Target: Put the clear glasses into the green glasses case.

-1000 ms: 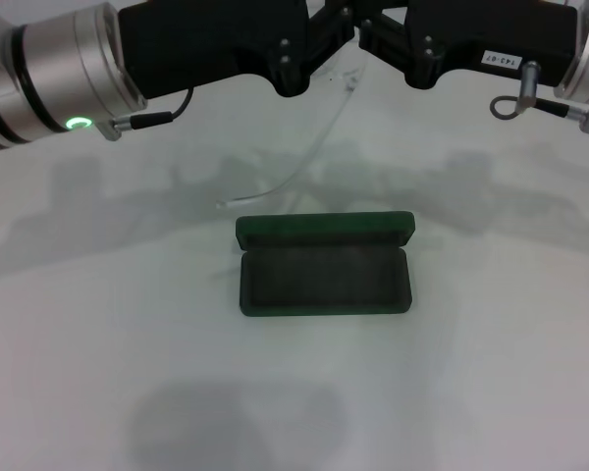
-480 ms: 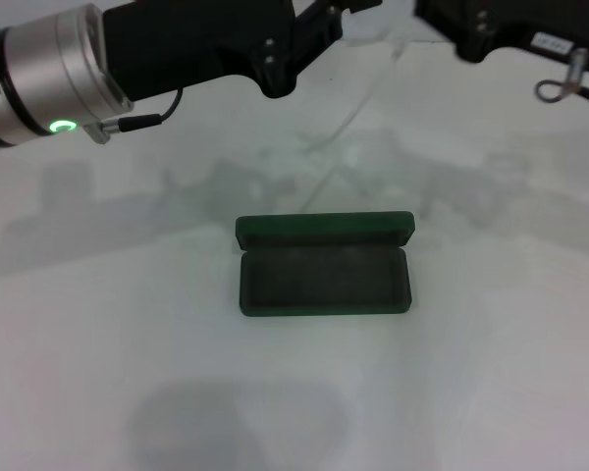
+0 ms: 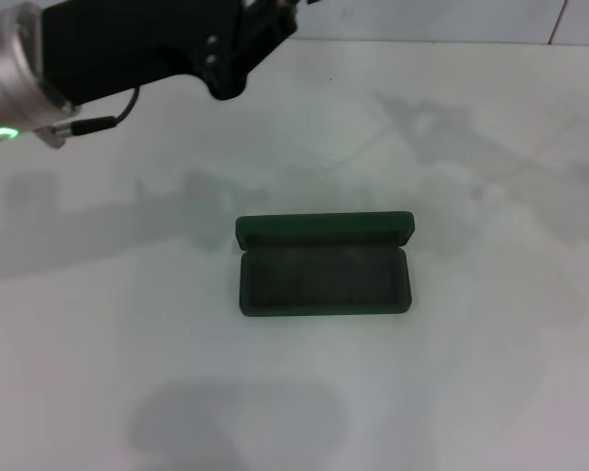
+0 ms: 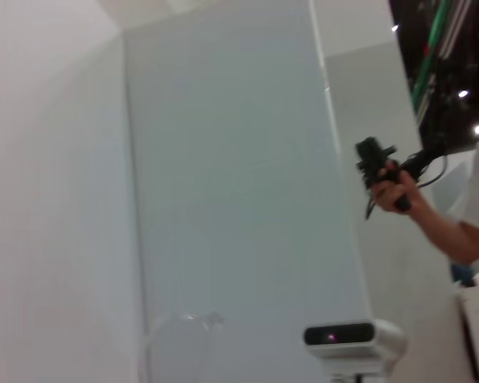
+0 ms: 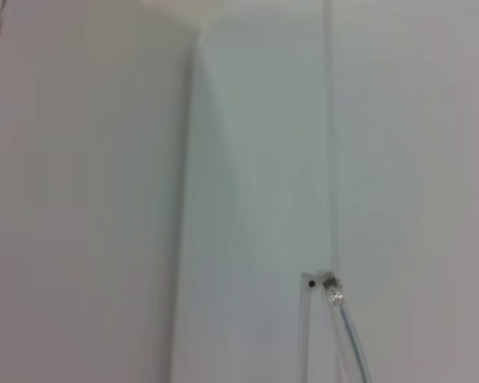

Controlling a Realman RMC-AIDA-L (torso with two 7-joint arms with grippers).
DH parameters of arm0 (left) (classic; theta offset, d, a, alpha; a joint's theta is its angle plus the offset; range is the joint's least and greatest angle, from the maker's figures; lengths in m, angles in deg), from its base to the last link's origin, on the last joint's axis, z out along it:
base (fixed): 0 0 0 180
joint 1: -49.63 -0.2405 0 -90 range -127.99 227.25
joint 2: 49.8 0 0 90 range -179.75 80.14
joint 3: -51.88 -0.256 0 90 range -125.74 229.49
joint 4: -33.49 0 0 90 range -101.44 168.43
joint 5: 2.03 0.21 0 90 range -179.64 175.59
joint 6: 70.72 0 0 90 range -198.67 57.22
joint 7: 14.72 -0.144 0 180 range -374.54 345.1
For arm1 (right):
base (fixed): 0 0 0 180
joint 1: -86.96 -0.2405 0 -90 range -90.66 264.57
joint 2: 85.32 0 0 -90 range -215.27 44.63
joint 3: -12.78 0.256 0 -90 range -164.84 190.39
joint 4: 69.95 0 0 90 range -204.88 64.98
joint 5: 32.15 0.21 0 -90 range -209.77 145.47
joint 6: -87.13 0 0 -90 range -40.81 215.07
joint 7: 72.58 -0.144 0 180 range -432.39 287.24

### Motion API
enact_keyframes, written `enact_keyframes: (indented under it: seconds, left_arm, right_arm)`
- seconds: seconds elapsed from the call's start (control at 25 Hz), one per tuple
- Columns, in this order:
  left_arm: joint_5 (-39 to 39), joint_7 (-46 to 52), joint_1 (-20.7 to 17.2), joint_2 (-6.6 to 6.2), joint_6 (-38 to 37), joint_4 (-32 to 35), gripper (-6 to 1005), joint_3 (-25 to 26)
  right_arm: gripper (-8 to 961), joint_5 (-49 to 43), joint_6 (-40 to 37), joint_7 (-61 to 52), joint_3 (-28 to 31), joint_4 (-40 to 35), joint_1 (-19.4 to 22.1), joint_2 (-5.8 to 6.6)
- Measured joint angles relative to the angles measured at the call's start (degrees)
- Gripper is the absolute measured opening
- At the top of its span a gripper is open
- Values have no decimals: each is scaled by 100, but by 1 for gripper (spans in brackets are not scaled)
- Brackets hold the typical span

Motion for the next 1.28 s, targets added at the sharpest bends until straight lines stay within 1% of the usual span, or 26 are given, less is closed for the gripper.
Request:
enact_keyframes:
  seconds: [0.12,0.32,0.6,0.72,0.84,0.88,0.92,1.0,1.12,1.2,1.28]
  left_arm:
    - [-31,66,-38,-35,-322,-36,28,9]
    - [-51,88,-95,-7,-604,-48,28,10]
    - [-100,41,-145,77,-733,-72,28,-109]
    - [-253,8,-111,87,-798,-72,28,-265]
    - [-310,-64,-54,92,-795,-88,28,-375]
    - [-329,-116,-8,95,-785,-127,28,-413]
    - [-407,-245,161,103,-767,-320,28,-502]
    - [-491,-347,297,107,-766,-497,28,-562]
    - [-582,-554,526,108,-734,-769,28,-596]
    - [-671,-745,649,117,-582,-900,28,-600]
    - [-715,-815,677,120,-524,-941,28,-602]
  right_arm:
    - [110,595,-103,23,9,59,120,-17]
    - [110,1456,-213,-50,-238,203,180,-33]
    - [110,2080,-232,-109,-716,230,122,-42]
    - [110,2346,-232,-95,-1001,224,66,-45]
    - [110,2525,-238,-89,-1161,217,-4,-44]
    - [110,2588,-239,-88,-1216,223,-25,-44]
    - [110,2740,-243,-81,-1322,232,-40,-43]
    - [110,3012,-271,-64,-1501,234,-49,-43]
    - [110,3183,-290,-57,-1624,234,-50,-43]
    - [110,3386,-313,-49,-1799,238,-57,-43]
    - [110,3575,-330,-47,-1951,268,-68,-44]
